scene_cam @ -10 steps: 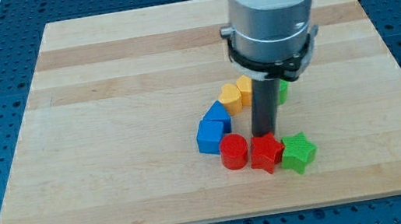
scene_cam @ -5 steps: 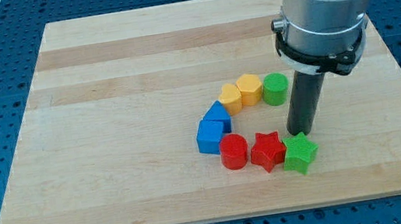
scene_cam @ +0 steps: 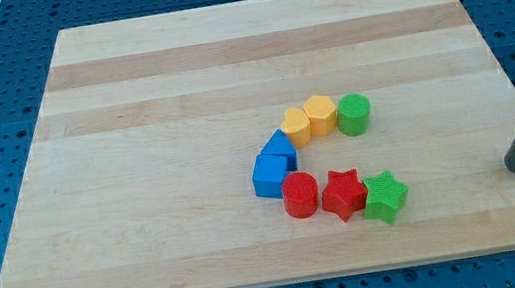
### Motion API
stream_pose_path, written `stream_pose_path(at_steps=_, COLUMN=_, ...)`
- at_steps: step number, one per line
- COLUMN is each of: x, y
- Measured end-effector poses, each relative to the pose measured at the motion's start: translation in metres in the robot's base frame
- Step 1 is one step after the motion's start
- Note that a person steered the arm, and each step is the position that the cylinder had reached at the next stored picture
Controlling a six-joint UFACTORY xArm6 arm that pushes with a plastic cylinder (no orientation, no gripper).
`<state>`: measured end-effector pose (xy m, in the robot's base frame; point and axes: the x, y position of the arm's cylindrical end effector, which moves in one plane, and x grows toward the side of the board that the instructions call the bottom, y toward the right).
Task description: Push the green star into the red star to the right side of the board
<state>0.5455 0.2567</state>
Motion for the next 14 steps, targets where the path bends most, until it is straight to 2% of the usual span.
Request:
stream_pose_path(at_steps=2, x=-0.028, y=0.013)
stream_pose_path(at_steps=3, x=-0.028, y=0.011)
stream_pose_path(at_steps=6, x=0.011, y=-0.081)
stream_pose_path(at_steps=7, x=0.048, y=-0.086)
stream_pose_path(at_steps=9, x=0.053, y=-0.125)
stream_pose_path(at_steps=14, x=0.043, y=-0.139)
